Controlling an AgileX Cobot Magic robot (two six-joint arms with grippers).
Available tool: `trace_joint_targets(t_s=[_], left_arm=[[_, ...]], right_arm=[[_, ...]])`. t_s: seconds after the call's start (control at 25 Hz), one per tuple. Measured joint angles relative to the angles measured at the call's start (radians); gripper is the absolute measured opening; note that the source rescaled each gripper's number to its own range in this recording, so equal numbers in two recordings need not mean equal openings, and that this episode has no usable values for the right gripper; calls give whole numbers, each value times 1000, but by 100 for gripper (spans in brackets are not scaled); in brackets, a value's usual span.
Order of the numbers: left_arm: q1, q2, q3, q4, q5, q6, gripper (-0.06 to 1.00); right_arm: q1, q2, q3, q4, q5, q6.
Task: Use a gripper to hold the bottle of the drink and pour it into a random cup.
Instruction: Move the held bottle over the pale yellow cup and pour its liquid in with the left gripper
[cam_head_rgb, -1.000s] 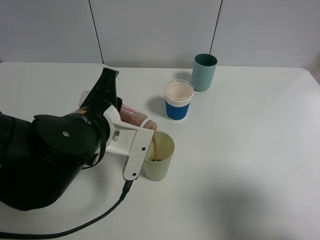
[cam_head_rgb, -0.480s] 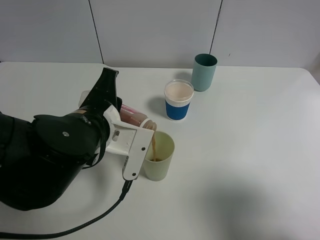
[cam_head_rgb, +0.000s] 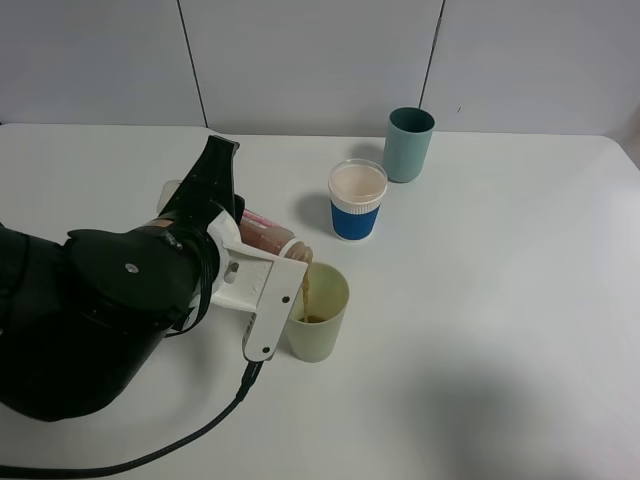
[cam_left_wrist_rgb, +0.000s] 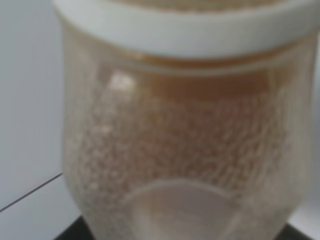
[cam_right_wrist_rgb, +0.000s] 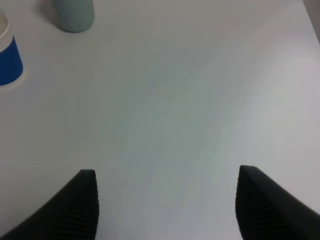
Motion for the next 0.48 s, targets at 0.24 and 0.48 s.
trace_joint_targets(t_s=[0.24,0.48], left_arm=[[0,0,0,0,0,1,0],[0,0,0,3,0,11,0]], right_arm=[[0,0,0,0,0,0],[0,0,0,0,0,0]])
